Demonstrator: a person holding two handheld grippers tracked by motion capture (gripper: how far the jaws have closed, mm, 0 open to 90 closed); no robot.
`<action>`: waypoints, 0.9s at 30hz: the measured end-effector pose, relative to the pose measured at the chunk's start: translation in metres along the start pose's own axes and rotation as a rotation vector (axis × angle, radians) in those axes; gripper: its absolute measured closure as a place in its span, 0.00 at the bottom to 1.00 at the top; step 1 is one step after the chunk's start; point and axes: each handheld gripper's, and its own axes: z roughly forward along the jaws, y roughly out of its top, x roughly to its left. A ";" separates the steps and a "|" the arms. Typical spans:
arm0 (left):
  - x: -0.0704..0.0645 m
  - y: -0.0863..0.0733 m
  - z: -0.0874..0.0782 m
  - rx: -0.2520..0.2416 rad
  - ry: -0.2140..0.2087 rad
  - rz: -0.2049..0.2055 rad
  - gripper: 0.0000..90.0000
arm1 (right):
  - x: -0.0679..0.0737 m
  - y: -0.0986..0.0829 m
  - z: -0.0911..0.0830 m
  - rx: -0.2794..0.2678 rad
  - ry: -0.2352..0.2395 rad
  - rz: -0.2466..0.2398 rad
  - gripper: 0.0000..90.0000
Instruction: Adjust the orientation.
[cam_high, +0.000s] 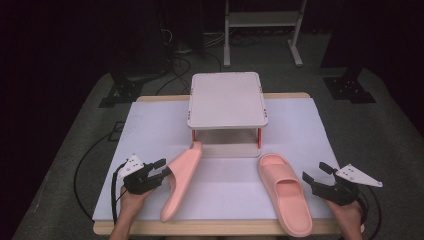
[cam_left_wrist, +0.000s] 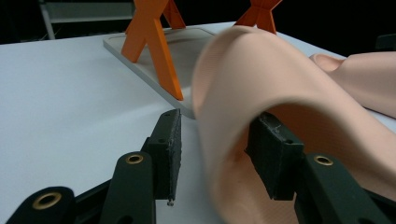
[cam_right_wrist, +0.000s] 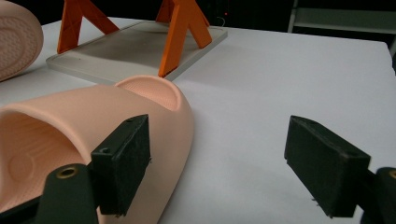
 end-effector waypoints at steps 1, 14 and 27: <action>-0.002 0.000 0.002 0.006 0.008 0.004 0.60 | 0.000 0.000 0.000 0.000 0.000 0.000 0.24; -0.012 0.001 0.014 0.025 -0.038 0.022 0.56 | -0.001 0.000 -0.004 -0.022 0.018 0.001 0.24; -0.025 0.000 0.027 0.056 -0.094 0.057 0.49 | 0.000 -0.001 -0.011 -0.066 0.084 -0.012 0.24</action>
